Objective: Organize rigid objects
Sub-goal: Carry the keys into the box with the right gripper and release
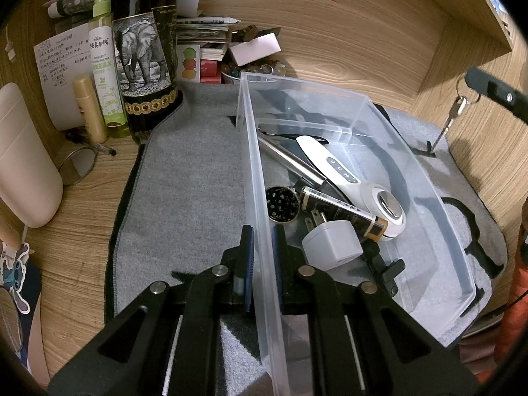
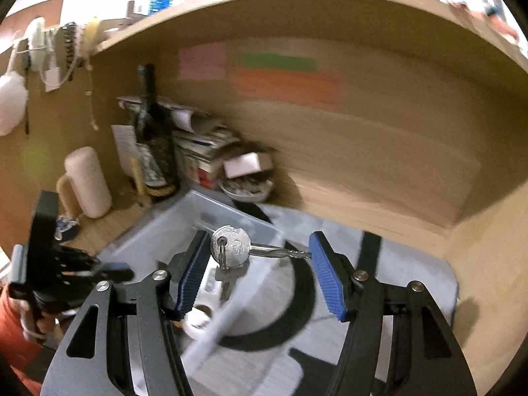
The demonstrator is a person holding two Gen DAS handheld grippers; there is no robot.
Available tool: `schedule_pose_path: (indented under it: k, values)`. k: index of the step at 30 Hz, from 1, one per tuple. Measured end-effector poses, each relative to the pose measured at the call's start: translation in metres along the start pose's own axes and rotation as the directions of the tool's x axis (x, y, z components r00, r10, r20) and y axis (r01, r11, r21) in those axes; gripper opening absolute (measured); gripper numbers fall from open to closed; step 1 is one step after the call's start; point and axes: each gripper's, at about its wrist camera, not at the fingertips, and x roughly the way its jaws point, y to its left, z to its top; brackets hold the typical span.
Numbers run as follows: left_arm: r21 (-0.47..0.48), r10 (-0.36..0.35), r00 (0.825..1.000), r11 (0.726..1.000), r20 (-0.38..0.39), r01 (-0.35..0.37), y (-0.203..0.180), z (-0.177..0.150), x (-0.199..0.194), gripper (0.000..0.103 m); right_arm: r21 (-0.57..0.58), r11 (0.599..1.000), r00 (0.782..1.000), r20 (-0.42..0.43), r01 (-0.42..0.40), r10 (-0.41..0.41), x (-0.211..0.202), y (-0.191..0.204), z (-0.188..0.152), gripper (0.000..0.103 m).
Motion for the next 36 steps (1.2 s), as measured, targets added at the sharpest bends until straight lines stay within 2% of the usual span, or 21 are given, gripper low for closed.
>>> schedule_pose_path:
  k: [5,9,22,28,36]
  values:
    - [0.0,0.0,1.0,1.0,0.0,0.0,0.0,0.0,0.0,0.01,-0.032,0.998,0.999,-0.005,-0.046,0.046,0.013,0.021,0.004,0.058]
    - [0.0,0.0,1.0,1.0,0.0,0.0,0.0,0.0,0.0,0.01,-0.047,0.996,0.996,-0.039,-0.081,0.079,0.029,0.034,0.0,0.058]
    - [-0.003,-0.003,1.0,1.0,0.0,0.003,-0.001,-0.001,-0.001,0.01,-0.073,0.986,0.965,-0.231,-0.147,0.126,0.09,0.057,-0.025,0.058]
    - [-0.002,-0.004,1.0,1.0,0.0,0.004,-0.001,-0.001,-0.001,0.01,-0.091,0.982,0.949,-0.285,-0.166,0.134,0.101,0.064,-0.033,0.059]
    - [0.003,-0.002,1.0,1.0,-0.005,0.002,-0.003,0.0,-0.001,0.01,-0.094,0.981,0.947,-0.291,-0.168,0.135,0.098,0.068,-0.037,0.059]
